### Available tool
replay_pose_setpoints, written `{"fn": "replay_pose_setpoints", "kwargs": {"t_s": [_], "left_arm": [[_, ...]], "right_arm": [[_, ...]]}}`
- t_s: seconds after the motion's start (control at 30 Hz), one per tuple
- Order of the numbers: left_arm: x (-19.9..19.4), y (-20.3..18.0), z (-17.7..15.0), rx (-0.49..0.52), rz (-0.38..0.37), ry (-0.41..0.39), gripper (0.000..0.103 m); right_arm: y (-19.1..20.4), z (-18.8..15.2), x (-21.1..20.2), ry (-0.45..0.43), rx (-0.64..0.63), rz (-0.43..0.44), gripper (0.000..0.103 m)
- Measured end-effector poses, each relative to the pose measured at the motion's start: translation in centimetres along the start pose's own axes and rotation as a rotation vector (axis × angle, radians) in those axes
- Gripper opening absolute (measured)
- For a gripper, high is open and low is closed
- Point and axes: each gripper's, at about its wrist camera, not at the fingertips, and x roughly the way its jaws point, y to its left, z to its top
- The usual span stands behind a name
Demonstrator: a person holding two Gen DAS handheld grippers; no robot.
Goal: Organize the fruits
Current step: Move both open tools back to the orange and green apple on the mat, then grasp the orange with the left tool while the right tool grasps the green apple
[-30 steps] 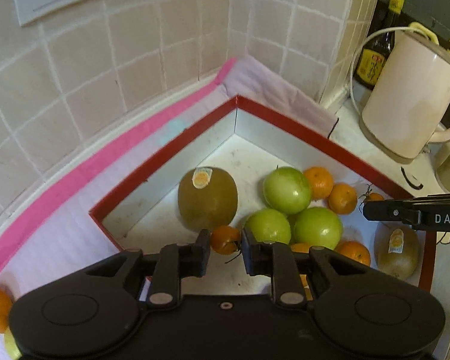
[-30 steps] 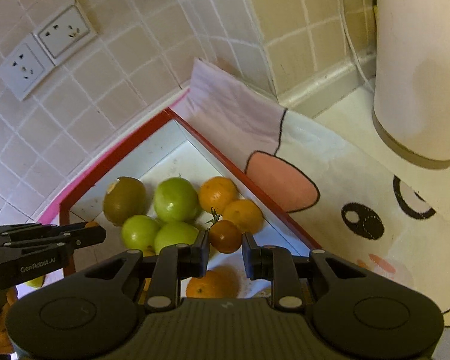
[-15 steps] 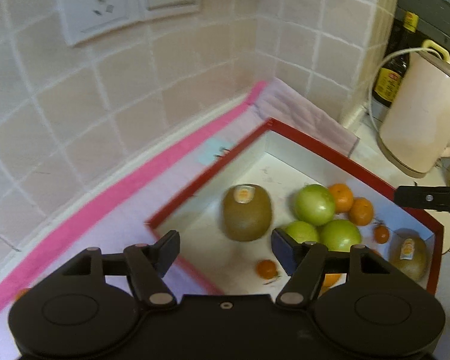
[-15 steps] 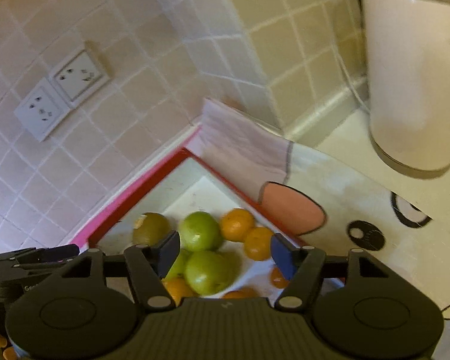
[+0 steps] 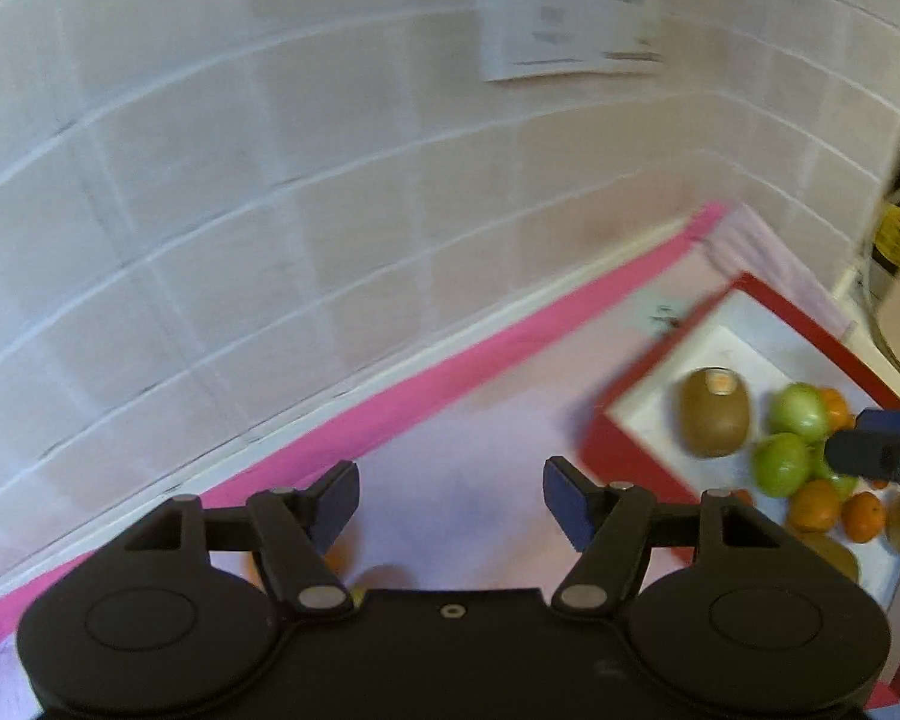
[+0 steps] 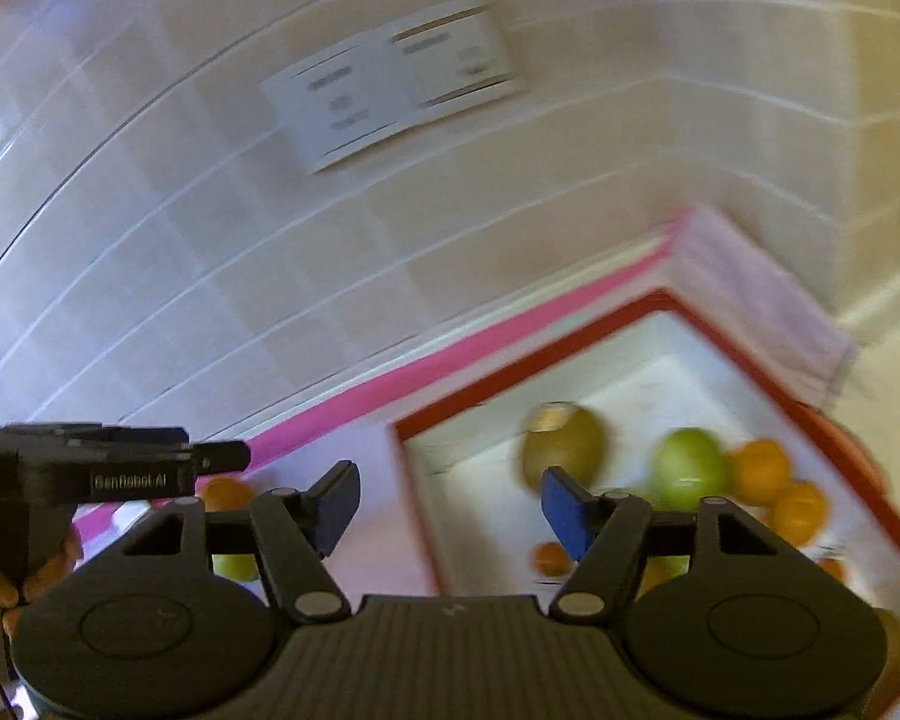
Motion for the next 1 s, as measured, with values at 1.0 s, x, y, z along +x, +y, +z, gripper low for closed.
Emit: {"fn": "replay_pose_setpoints", "kwargs": {"t_s": [1.0], "left_arm": [[10.8, 11.7, -3.7, -0.405, -0.039, 0.286, 0.082]], "right_arm": [[15.2, -7.5, 16.8, 0.177, -0.307, 0.241, 0.049]]}}
